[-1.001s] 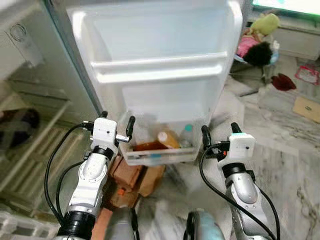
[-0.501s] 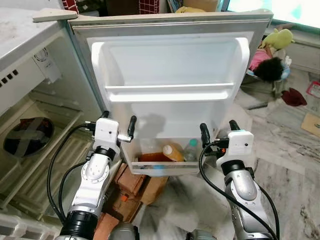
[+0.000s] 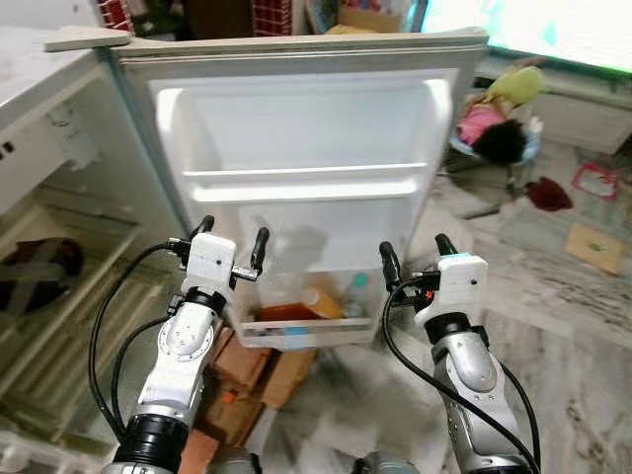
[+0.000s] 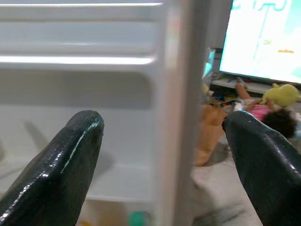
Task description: Restocking fridge
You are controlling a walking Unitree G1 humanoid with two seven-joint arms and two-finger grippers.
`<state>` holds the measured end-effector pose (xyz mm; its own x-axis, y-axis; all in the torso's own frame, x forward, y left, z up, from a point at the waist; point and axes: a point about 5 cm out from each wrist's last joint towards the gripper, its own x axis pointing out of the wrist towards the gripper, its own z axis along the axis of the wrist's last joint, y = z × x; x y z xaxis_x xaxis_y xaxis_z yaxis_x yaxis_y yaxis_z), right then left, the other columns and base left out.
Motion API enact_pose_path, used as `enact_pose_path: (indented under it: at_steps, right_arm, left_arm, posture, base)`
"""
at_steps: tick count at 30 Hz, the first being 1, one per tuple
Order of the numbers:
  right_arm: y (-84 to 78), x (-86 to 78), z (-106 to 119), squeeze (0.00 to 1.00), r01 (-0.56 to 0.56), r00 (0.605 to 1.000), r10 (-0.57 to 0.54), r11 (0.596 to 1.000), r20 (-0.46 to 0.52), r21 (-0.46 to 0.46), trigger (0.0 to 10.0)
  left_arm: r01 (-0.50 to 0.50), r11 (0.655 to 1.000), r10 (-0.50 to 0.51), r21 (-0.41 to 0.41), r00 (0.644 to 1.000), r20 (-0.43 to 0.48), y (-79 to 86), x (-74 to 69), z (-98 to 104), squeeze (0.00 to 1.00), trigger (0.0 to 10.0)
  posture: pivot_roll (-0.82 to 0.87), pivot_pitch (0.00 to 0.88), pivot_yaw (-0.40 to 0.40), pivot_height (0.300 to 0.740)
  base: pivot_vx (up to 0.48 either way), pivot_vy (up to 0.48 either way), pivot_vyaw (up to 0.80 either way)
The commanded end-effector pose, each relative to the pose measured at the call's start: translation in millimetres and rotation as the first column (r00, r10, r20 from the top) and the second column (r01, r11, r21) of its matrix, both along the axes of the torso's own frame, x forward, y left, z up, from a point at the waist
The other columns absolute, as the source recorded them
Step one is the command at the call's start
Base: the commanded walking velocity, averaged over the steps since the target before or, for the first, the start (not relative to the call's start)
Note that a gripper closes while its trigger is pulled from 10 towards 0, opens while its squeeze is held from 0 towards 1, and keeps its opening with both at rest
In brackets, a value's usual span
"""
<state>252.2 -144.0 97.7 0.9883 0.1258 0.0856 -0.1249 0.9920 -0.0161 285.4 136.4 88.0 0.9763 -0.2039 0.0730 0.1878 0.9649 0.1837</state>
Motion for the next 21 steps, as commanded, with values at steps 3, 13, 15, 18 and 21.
enact_pose_path:
  at_steps: [3,13,15,18,21]
  right_arm:
    - [-2.7,2.5,1,0.00,0.005,1.000,-0.005,1.000,-0.001,-0.007,10.0]
    - [8.9,4.5,-2,0.00,-0.071,0.997,0.071,0.997,-0.020,0.006,10.0]
    - [10.3,4.8,-2,0.00,-0.078,0.997,0.078,0.997,-0.020,0.012,10.0]
    - [14.2,7.0,0,0.00,-0.101,0.995,0.101,0.995,-0.007,0.010,10.0]
    - [15.0,9.7,0,0.00,-0.092,0.996,0.093,0.996,-0.006,0.020,10.0]
  left_arm:
    - [0.019,1.000,-0.019,0.009,1.000,0.014,-5.2,2.0,2,0.00,10.0]
    - [0.036,0.999,-0.036,0.029,0.999,0.022,-8.8,2.4,2,0.00,10.0]
    - [0.037,0.999,-0.037,0.031,0.999,0.021,-9.4,2.4,2,0.00,10.0]
    - [0.036,0.998,-0.036,0.042,0.999,0.016,-11.1,2.8,0,0.00,10.0]
    - [0.023,0.999,-0.024,0.049,1.000,0.010,-10.4,4.0,-2,0.00,10.0]
  posture:
    - [-0.04,0.000,0.010,0.740]
    - [-0.04,0.000,0.013,0.740]
    - [-0.04,0.000,0.013,0.740]
    - [-0.04,0.000,0.012,0.740]
    - [-0.04,0.000,0.011,0.740]
  base:
    - [0.000,-0.480,0.00]
    - [0.000,-0.448,0.00]
    - [0.000,-0.382,0.00]
    - [0.000,-0.359,0.00]
    - [0.000,-0.361,0.00]
